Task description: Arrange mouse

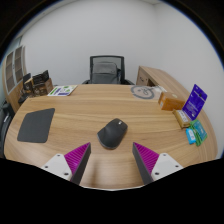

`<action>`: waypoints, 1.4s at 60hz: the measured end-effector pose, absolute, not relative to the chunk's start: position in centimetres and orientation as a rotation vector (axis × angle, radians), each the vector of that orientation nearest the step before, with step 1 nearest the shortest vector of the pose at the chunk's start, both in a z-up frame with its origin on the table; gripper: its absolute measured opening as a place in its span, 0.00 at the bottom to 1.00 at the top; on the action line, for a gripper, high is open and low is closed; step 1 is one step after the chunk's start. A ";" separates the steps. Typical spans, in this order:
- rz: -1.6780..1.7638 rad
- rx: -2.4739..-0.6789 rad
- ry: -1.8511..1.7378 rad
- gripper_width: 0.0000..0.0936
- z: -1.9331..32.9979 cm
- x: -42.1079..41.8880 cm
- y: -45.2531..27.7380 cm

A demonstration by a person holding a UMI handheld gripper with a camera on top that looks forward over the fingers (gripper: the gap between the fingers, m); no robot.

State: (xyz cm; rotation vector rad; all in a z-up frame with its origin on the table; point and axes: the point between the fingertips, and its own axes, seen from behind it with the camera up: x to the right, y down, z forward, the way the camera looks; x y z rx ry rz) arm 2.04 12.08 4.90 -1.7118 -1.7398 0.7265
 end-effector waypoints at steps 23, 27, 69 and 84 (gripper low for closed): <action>0.707 -1.745 -1.794 0.91 0.5 -4.0 11.9; 0.710 -1.769 -1.798 0.91 -0.3 -4.7 11.7; 0.699 -1.808 -1.807 0.92 -1.9 -10.3 10.9; 0.668 -1.856 -1.714 0.54 -2.1 -10.6 12.3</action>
